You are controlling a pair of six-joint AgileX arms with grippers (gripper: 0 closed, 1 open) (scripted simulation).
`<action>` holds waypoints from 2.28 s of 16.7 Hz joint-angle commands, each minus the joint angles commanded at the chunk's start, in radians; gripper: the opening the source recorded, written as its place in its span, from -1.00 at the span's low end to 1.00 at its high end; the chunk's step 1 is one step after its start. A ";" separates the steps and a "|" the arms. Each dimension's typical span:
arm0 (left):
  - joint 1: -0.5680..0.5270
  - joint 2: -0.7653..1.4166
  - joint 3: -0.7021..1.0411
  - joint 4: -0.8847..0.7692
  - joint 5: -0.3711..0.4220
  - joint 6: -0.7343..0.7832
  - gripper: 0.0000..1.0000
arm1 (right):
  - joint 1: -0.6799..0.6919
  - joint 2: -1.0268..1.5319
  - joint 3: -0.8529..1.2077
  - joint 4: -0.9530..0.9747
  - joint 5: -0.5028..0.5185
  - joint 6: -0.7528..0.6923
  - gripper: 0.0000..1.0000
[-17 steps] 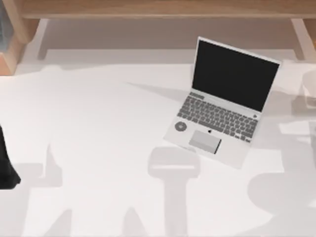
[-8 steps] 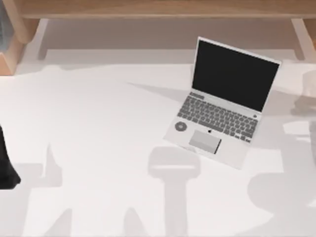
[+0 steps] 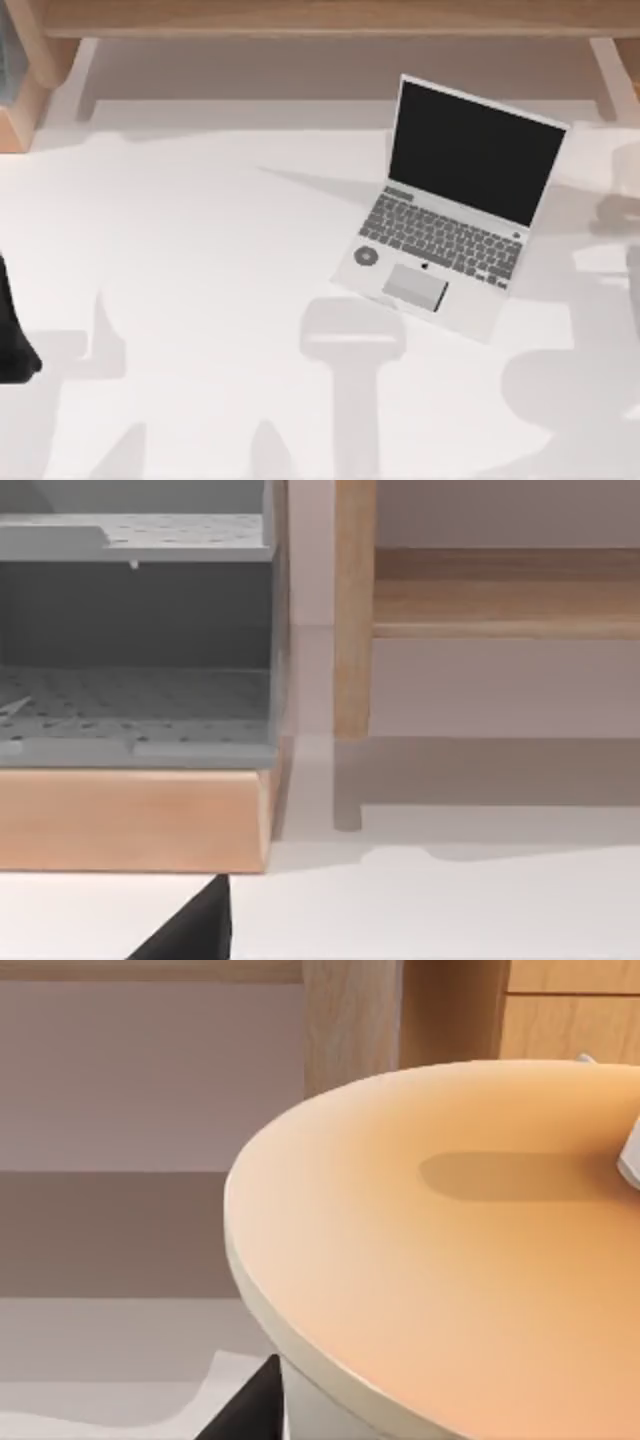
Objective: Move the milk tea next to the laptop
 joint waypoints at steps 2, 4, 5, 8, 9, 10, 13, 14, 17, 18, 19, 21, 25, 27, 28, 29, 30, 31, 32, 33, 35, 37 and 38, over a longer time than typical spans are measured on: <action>0.000 0.000 0.000 0.000 0.000 0.000 1.00 | 0.000 0.000 0.000 0.000 0.000 0.000 -1.00; 0.000 0.000 0.000 0.000 0.000 0.000 1.00 | -0.001 0.000 -0.001 0.000 0.000 0.002 -1.00; 0.000 0.000 0.000 0.000 0.000 0.000 1.00 | -0.001 -0.003 -0.001 -0.003 0.000 0.002 -1.00; 0.000 0.000 0.000 0.000 0.000 0.000 1.00 | -0.001 -0.035 -0.002 -0.037 -0.001 0.002 -1.00; 0.000 0.000 0.000 0.000 0.000 0.000 1.00 | -0.001 -0.045 -0.001 -0.047 -0.001 0.002 -1.00; 0.000 0.000 0.000 0.000 0.000 0.000 1.00 | -0.001 -0.051 0.000 -0.052 -0.001 0.002 -1.00; 0.000 0.000 0.000 0.000 0.000 0.000 1.00 | -0.001 -0.048 -0.001 -0.051 -0.001 0.003 -1.00; 0.000 0.000 0.000 0.000 0.000 0.000 1.00 | -0.001 -0.048 -0.001 -0.051 -0.001 0.003 -1.00; 0.000 0.000 0.000 0.000 0.000 0.000 1.00 | 0.010 -0.093 0.022 -0.030 0.022 0.002 -1.00; 0.000 0.000 0.000 0.000 0.000 0.000 1.00 | 0.017 -0.113 0.024 -0.029 0.036 0.002 -1.00; 0.000 0.000 0.000 0.000 0.000 0.000 1.00 | 0.027 -0.133 0.022 -0.031 0.050 0.002 -1.00; 0.000 0.000 0.000 0.000 0.000 0.000 1.00 | 0.051 -0.171 0.011 -0.043 0.082 0.003 -1.00; 0.000 0.000 0.000 0.000 0.000 0.000 1.00 | 0.115 -0.234 -0.037 -0.089 0.146 0.014 -1.00; 0.000 0.000 0.000 0.000 0.000 0.000 1.00 | 0.152 -0.262 -0.070 -0.119 0.177 0.022 -1.00; 0.000 0.000 0.000 0.000 0.000 0.000 1.00 | 0.171 -0.275 -0.087 -0.133 0.191 0.026 -1.00; 0.000 0.000 0.000 0.000 0.000 0.000 1.00 | 0.191 -0.289 -0.104 -0.148 0.206 0.030 -1.00; 0.000 0.000 0.000 0.000 0.000 0.000 1.00 | 0.210 -0.303 -0.120 -0.161 0.220 0.034 -1.00; 0.000 0.000 0.000 0.000 0.000 0.000 1.00 | 0.229 -0.318 -0.135 -0.174 0.233 0.038 -1.00; 0.000 0.000 0.000 0.000 0.000 0.000 1.00 | 0.248 -0.334 -0.149 -0.186 0.247 0.041 -1.00; 0.000 0.000 0.000 0.000 0.000 0.000 1.00 | 0.266 -0.349 -0.161 -0.196 0.260 0.043 -1.00; 0.000 0.000 0.000 0.000 0.000 0.000 1.00 | 0.299 -0.376 -0.181 -0.211 0.286 0.046 -1.00; 0.000 0.000 0.000 0.000 0.000 0.000 1.00 | 0.328 -0.397 -0.194 -0.220 0.311 0.046 -1.00; 0.000 0.000 0.000 0.000 0.000 0.000 1.00 | 0.340 -0.405 -0.198 -0.222 0.322 0.045 -1.00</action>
